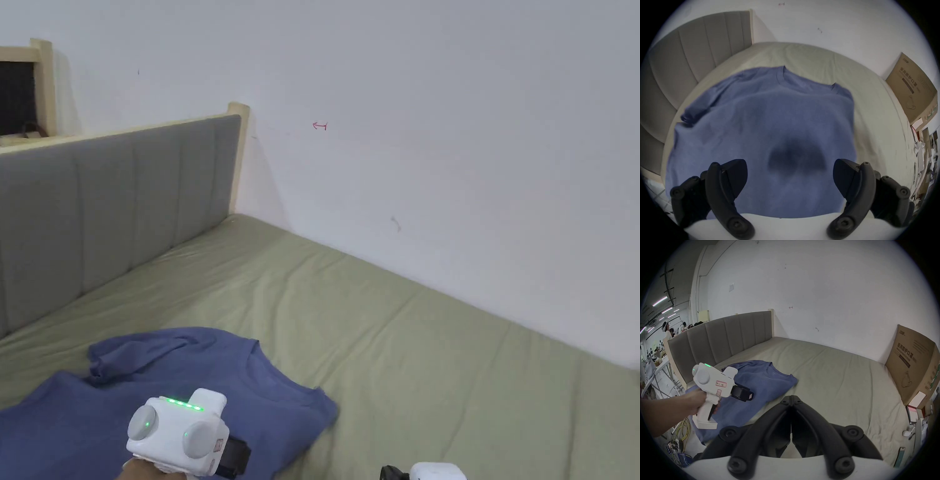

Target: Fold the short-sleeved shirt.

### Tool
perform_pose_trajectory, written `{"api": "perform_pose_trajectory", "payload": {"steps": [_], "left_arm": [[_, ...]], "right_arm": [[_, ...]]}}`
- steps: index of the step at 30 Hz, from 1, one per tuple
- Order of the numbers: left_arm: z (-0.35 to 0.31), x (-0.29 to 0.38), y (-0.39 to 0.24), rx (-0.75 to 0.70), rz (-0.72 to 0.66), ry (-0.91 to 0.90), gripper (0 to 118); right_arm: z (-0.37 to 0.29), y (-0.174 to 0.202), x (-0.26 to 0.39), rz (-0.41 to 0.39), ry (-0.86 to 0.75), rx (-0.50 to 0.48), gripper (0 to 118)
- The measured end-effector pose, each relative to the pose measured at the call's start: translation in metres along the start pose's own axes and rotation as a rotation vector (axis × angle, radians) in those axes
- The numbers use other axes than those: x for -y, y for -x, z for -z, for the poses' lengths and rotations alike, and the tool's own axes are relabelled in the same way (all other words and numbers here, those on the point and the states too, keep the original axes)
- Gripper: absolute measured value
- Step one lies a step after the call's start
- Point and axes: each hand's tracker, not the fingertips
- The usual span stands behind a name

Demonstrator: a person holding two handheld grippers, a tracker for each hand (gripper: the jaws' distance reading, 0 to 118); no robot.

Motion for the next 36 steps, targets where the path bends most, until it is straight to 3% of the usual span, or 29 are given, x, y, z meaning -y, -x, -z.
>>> {"api": "perform_pose_trajectory", "payload": {"steps": [2, 6, 7, 8, 9, 11, 12, 15, 21, 28, 36], "left_arm": [[0.02, 0.008, 0.001, -0.043, 0.012, 0.084, 93], [-0.001, 0.018, -0.002, -0.049, -0.008, 0.061, 89], [-0.01, 0.018, -0.004, -0.078, 0.014, 0.037, 76], [0.003, 0.014, -0.001, -0.106, 0.043, 0.007, 30], [0.004, 0.015, 0.001, -0.179, 0.066, 0.001, 0], [0.017, 0.035, 0.016, -0.053, 0.035, 0.065, 0], [0.023, 0.03, 0.018, -0.073, 0.044, 0.074, 0], [0.008, 0.034, 0.019, -0.033, -0.007, -0.05, 0], [-0.097, 0.013, -0.049, 0.049, 0.093, -0.184, 0], [-0.138, 0.001, -0.162, 0.236, 0.198, -0.3, 0], [-0.191, 0.002, -0.351, 0.556, 0.351, -0.403, 0]], "right_arm": [[-0.001, -0.005, -0.001, -0.001, 0.004, 0.01, 0], [-0.002, -0.008, -0.005, -0.013, 0.009, 0.018, 0], [-0.003, -0.009, -0.006, -0.013, 0.006, 0.019, 0], [-0.004, -0.009, -0.007, -0.005, 0.003, 0.016, 0], [-0.004, -0.01, -0.007, 0.005, 0.001, 0.014, 0], [-0.006, -0.011, -0.007, 0.02, -0.002, 0.008, 0], [-0.008, -0.013, -0.006, 0.032, -0.003, 0.01, 0], [-0.016, -0.025, -0.002, 0.055, -0.008, 0.024, 0], [-0.045, -0.067, 0.013, 0.047, -0.029, 0.091, 0], [-0.101, -0.14, 0.043, 0.161, -0.048, 0.217, 0], [-0.166, -0.223, 0.08, 0.269, -0.067, 0.358, 0]]}}
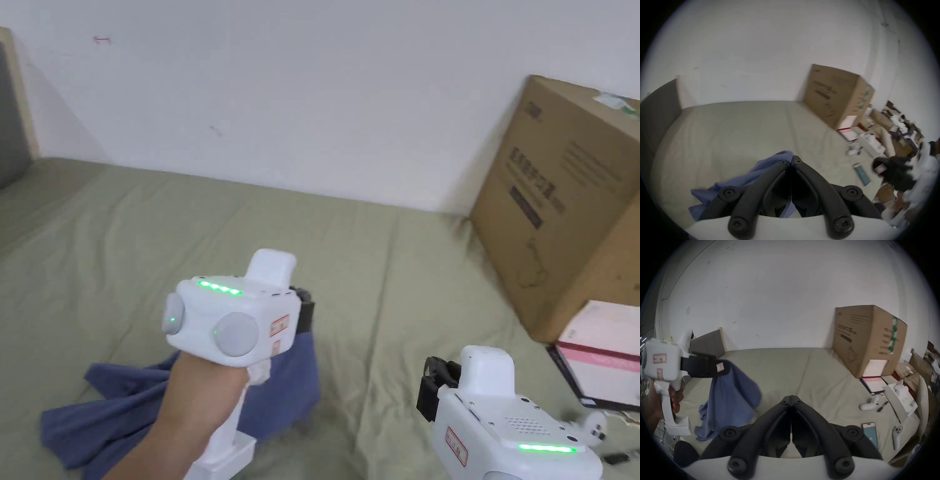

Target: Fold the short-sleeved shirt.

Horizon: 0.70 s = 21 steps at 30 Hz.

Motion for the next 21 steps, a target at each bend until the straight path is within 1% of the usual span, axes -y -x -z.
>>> {"api": "perform_pose_trajectory", "payload": {"steps": [2, 4, 6, 8, 11, 12, 15, 16, 17, 18, 19, 20, 21], "left_arm": [[0.019, -0.006, -0.043, 0.084, 0.012, -0.002, 0], [0.044, -0.005, -0.077, 0.118, 0.055, 0.046, 0], [0.076, 0.011, -0.097, 0.103, 0.099, 0.095, 0], [0.118, 0.043, -0.109, 0.079, 0.101, 0.206, 0], [0.169, 0.091, -0.122, 0.058, 0.121, 0.351, 0], [0.171, 0.104, -0.128, 0.036, 0.132, 0.362, 0], [0.173, 0.12, -0.132, 0.038, 0.123, 0.36, 1], [0.168, 0.12, -0.132, 0.021, 0.144, 0.314, 10], [0.161, 0.119, -0.132, 0.036, 0.16, 0.291, 47], [0.153, 0.115, -0.132, 0.041, 0.166, 0.285, 87], [0.14, 0.112, -0.13, 0.051, 0.17, 0.262, 109], [0.117, 0.104, -0.128, 0.056, 0.166, 0.201, 111], [0.099, 0.1, -0.125, 0.059, 0.17, 0.148, 109]], "right_arm": [[-0.005, -0.024, 0.006, 0.012, 0.001, 0.036, 0], [-0.008, -0.046, 0.012, 0.039, 0.011, 0.065, 0], [-0.009, -0.063, 0.019, 0.062, 0.021, 0.094, 0], [-0.011, -0.08, 0.027, 0.083, 0.03, 0.118, 0], [-0.013, -0.096, 0.035, 0.099, 0.044, 0.142, 0], [-0.014, -0.1, 0.036, 0.1, 0.048, 0.149, 0], [-0.015, -0.106, 0.038, 0.105, 0.052, 0.155, 0], [-0.015, -0.107, 0.038, 0.103, 0.053, 0.153, 0], [-0.015, -0.106, 0.038, 0.096, 0.053, 0.153, 0], [-0.015, -0.105, 0.038, 0.094, 0.053, 0.152, 0], [-0.015, -0.105, 0.038, 0.094, 0.054, 0.145, 0], [-0.017, -0.103, 0.038, 0.093, 0.052, 0.136, 0], [-0.018, -0.101, 0.038, 0.093, 0.047, 0.13, 0]]}}
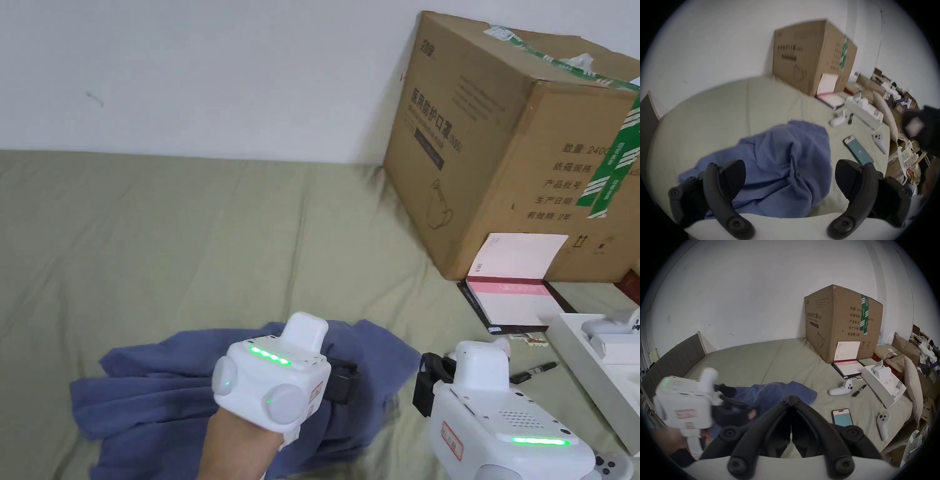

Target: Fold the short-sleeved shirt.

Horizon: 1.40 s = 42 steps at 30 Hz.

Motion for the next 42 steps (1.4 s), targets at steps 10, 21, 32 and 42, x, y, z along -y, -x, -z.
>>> {"api": "perform_pose_trajectory", "payload": {"steps": [10, 21, 32, 42], "left_arm": [[-0.201, 0.06, 0.071, -0.279, -0.045, -0.195, 92], [-0.224, 0.102, 0.202, -0.421, -0.31, 0.04, 1], [-0.07, 0.091, 0.267, -0.42, -0.242, 0.238, 105], [-0.019, 0.111, 0.281, -0.449, -0.226, 0.416, 51]], "right_arm": [[-0.024, 0.052, 0.025, -0.023, -0.048, -0.101, 0], [-0.016, 0.088, 0.047, -0.041, 0.012, -0.152, 0], [0.032, 0.082, 0.048, -0.05, 0.099, -0.138, 0], [0.059, 0.045, 0.028, -0.033, 0.129, -0.086, 0]]}}
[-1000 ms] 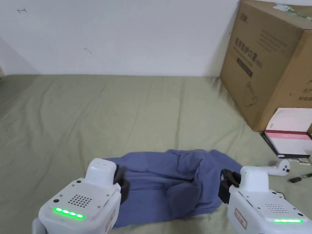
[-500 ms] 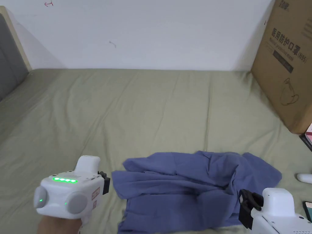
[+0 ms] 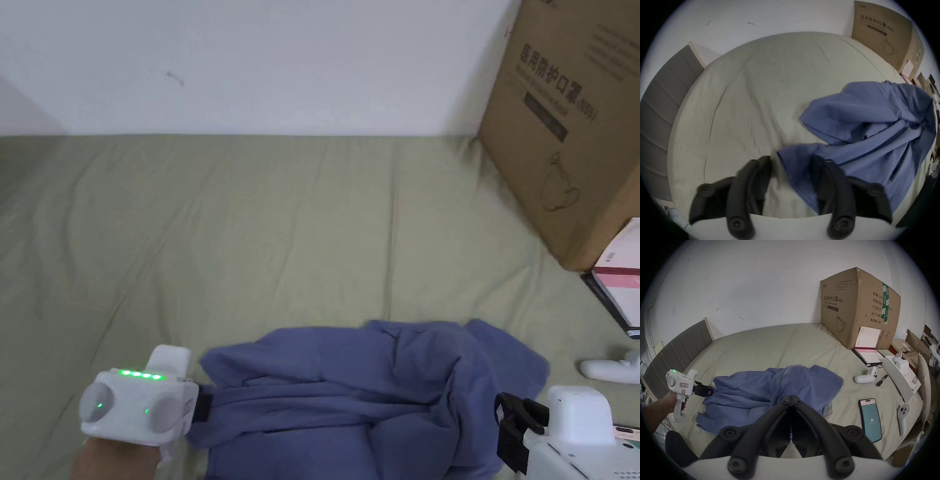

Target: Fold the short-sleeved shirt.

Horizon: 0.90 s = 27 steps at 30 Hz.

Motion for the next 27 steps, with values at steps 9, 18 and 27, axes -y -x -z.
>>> {"api": "perform_pose_trajectory", "payload": {"steps": [9, 18, 27], "left_arm": [[-0.09, 0.004, -0.003, 0.052, -0.034, -0.172, 1], [-0.12, -0.005, -0.014, 0.078, -0.035, -0.232, 1], [-0.097, -0.01, -0.008, 0.054, -0.025, -0.191, 1]], "right_arm": [[0.067, -0.066, -0.048, -0.096, 0.098, 0.125, 0], [0.213, -0.109, -0.083, -0.105, 0.284, 0.122, 101], [0.252, -0.13, -0.045, -0.043, 0.479, 0.077, 86]]}}
